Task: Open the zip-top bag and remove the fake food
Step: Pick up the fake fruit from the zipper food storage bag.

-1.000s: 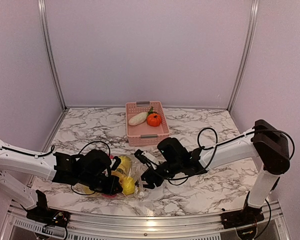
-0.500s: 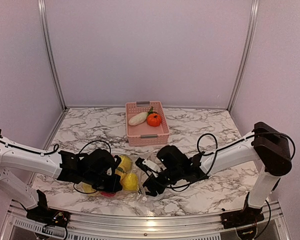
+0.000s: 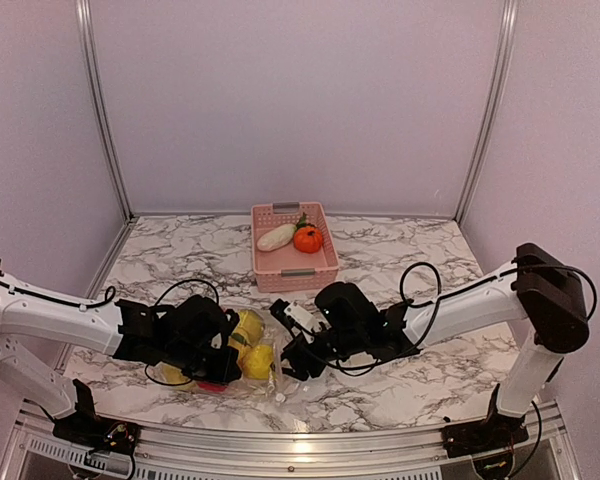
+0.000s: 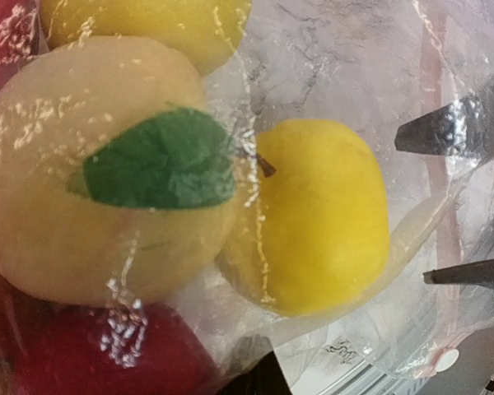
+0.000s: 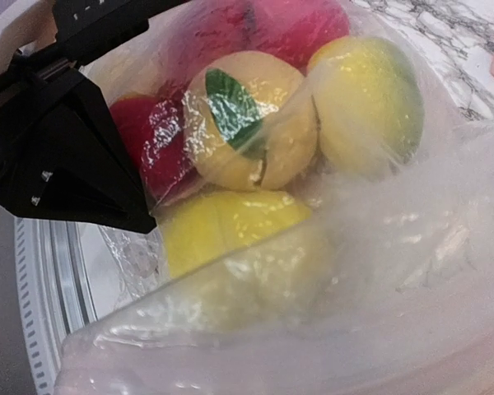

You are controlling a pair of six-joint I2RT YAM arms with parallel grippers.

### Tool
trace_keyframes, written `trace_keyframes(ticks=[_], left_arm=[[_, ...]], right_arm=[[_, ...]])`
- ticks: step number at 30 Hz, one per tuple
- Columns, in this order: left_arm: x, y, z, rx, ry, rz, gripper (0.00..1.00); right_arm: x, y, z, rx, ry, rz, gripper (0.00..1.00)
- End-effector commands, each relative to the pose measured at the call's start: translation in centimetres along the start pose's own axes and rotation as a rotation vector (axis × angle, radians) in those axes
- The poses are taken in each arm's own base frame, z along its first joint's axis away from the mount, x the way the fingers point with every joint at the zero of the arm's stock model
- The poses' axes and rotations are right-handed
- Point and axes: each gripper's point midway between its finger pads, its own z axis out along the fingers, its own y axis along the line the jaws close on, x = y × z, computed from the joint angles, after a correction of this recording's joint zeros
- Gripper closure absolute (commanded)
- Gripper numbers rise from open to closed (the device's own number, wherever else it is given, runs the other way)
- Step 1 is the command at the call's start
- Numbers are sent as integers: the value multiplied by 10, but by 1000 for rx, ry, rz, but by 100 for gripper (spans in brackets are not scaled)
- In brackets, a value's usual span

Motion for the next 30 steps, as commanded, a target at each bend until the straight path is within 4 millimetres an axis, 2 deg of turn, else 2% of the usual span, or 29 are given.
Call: trace_keyframes(ticks=[1, 6, 14, 18, 22, 30], left_arm=[[-3, 8, -8, -26, -12, 6, 100], [-8, 2, -10, -11, -26, 12, 100], [-23, -26, -24, 64, -56, 44, 100], [-28, -38, -26, 81, -60, 67, 100], [-24, -35, -16, 70, -43, 72, 100], [-14, -21, 3, 32, -18, 49, 100]], right_arm=[[-24, 3, 9, 2, -66, -50, 42], [-27, 3, 17, -4, -70, -61, 43], [-17, -2, 22, 5, -46, -58, 44], [-14, -3, 22, 9, -41, -56, 50], [-10, -5, 22, 19, -34, -56, 56], [-3, -8, 21, 36, -22, -61, 56]])
